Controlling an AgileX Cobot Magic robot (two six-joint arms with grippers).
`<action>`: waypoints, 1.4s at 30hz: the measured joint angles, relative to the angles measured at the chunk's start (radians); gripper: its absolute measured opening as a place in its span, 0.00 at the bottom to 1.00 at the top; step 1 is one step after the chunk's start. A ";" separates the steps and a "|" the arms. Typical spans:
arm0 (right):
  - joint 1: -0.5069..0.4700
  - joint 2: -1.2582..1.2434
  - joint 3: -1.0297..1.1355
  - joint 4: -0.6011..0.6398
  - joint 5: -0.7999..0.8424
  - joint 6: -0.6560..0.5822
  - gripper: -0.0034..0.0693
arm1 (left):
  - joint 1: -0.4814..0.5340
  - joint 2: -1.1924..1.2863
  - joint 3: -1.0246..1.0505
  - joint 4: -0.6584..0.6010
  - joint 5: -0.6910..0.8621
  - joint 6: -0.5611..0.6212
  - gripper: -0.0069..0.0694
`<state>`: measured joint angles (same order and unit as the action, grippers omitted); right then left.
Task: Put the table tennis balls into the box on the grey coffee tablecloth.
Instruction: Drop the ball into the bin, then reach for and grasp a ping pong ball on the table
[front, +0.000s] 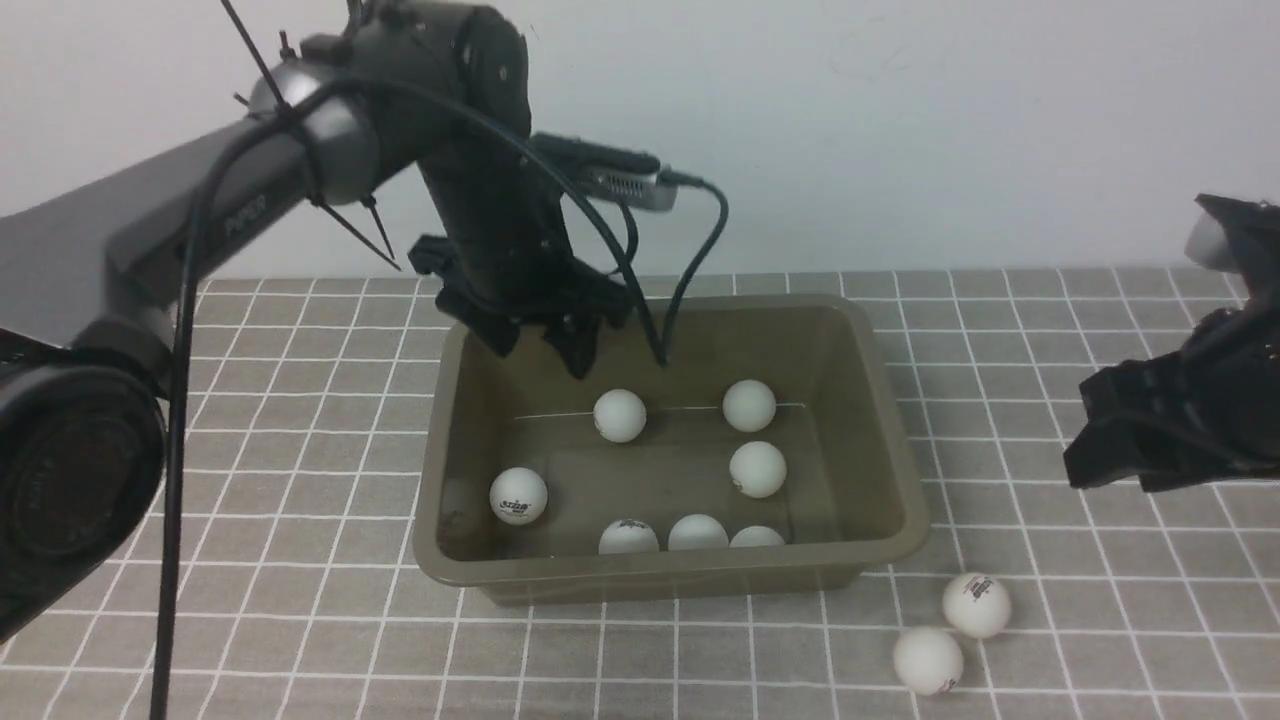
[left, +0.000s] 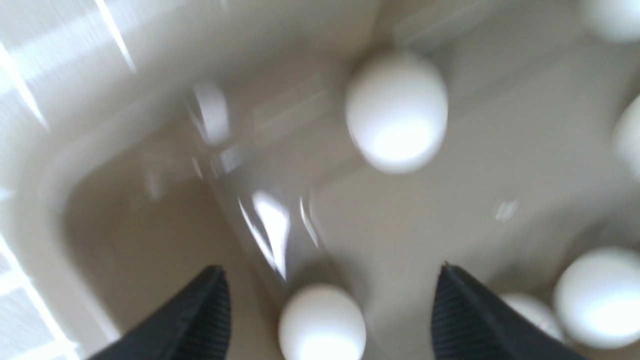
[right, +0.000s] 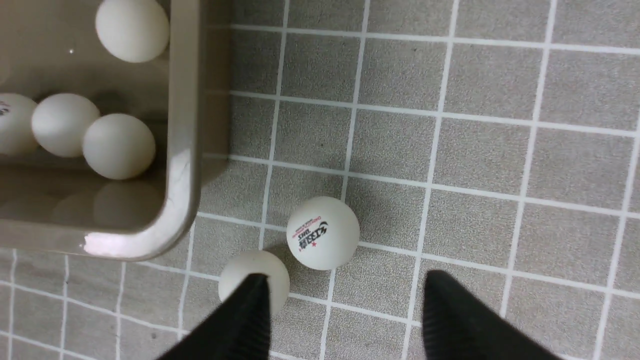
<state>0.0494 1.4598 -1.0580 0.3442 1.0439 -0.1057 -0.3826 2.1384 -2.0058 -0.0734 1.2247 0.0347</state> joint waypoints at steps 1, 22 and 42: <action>0.011 0.017 0.000 -0.002 -0.004 -0.002 0.66 | 0.002 -0.016 -0.014 0.001 0.000 0.001 0.55; 0.128 0.361 0.000 -0.005 -0.129 0.048 0.85 | 0.161 -0.443 0.236 0.054 0.028 0.011 0.08; 0.062 0.248 -0.106 -0.152 -0.054 0.142 0.54 | 0.164 -0.469 0.248 0.079 0.027 0.021 0.08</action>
<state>0.1114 1.7080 -1.1635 0.1922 0.9899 0.0362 -0.2188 1.6696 -1.7578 0.0057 1.2516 0.0557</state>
